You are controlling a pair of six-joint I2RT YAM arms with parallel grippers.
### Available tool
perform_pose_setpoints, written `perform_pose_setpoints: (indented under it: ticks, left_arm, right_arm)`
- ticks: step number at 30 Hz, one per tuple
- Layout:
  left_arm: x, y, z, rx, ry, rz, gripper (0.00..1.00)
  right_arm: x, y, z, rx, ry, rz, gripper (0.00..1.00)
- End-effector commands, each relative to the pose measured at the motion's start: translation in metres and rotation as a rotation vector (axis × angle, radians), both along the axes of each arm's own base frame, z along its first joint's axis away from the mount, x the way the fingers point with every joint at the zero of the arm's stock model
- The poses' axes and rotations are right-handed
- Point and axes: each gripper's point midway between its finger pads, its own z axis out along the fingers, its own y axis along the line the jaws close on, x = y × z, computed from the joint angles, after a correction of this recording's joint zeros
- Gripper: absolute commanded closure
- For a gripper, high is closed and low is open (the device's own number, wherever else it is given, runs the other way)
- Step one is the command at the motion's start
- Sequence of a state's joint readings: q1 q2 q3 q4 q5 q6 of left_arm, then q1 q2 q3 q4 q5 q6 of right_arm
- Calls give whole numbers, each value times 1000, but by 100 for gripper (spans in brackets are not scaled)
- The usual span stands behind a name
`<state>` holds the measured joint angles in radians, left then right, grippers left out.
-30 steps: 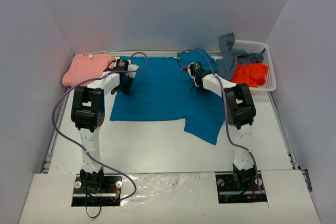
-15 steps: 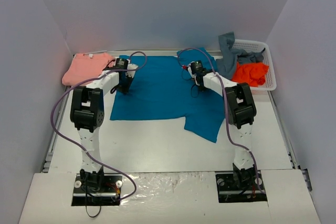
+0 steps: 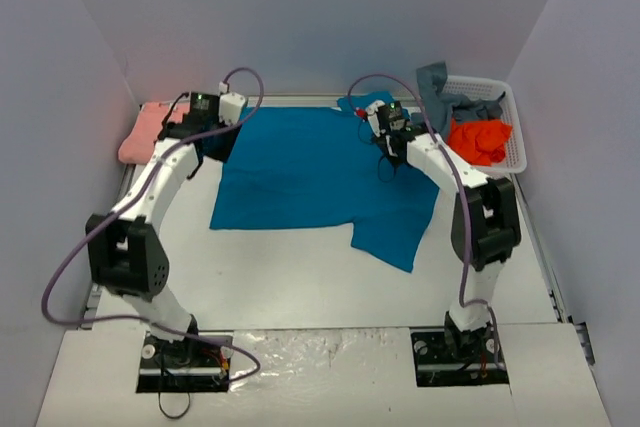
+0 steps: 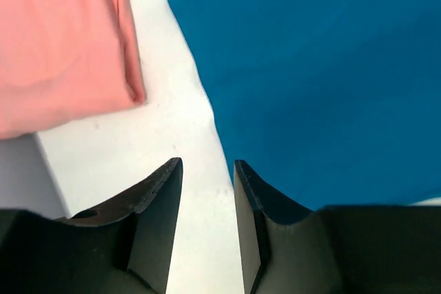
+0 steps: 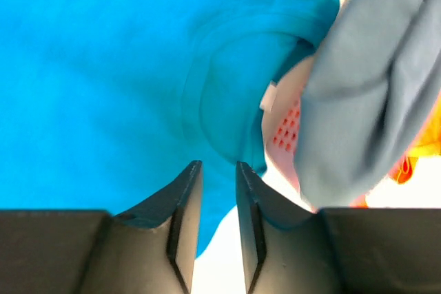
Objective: Fold and stack the t-shirts
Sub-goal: Flatten out the tshirt
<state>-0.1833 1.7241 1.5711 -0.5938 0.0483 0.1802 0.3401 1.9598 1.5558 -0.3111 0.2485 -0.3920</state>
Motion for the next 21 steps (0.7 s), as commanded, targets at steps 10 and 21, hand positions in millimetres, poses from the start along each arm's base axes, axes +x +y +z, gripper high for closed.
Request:
perform_pose_setpoints:
  ticks: [10, 21]
  left_arm:
    - [-123, 25, -15, 125, -44, -105, 47]
    - [-153, 13, -48, 177, -2, -193, 44]
  right_arm:
    - [-131, 1, 31, 195, 87, 122, 61]
    - [-151, -17, 29, 267, -4, 86, 57]
